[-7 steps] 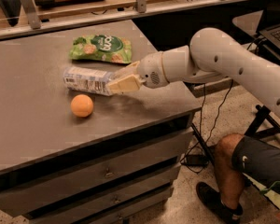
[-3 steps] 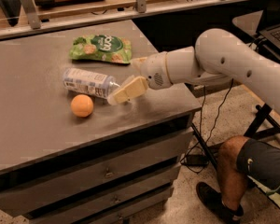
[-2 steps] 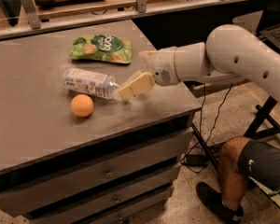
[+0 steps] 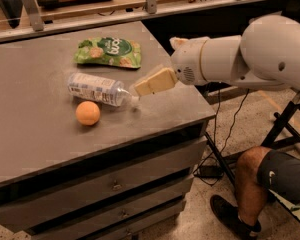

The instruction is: Move blue plastic bottle near orange

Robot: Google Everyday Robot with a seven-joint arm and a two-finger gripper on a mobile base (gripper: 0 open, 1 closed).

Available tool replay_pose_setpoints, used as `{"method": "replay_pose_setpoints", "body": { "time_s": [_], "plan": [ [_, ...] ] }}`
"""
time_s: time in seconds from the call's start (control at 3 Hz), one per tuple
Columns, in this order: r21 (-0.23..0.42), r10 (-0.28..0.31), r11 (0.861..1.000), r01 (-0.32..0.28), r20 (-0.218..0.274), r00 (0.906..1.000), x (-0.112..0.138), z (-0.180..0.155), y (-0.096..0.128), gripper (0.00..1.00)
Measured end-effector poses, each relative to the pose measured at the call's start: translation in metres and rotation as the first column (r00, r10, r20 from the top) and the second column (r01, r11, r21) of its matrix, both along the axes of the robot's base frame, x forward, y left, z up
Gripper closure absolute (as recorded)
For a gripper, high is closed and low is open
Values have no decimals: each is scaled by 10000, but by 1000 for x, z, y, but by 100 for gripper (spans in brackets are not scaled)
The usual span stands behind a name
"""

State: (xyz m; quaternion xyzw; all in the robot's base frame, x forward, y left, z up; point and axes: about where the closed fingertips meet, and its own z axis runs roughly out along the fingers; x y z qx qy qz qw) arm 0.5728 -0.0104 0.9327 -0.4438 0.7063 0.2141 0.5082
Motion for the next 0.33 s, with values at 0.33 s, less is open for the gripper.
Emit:
{"method": "replay_pose_setpoints", "body": {
  "time_s": [0.33],
  "plan": [
    [32,-386,9993,386,298,9988,5,8,0,0]
  ]
}}
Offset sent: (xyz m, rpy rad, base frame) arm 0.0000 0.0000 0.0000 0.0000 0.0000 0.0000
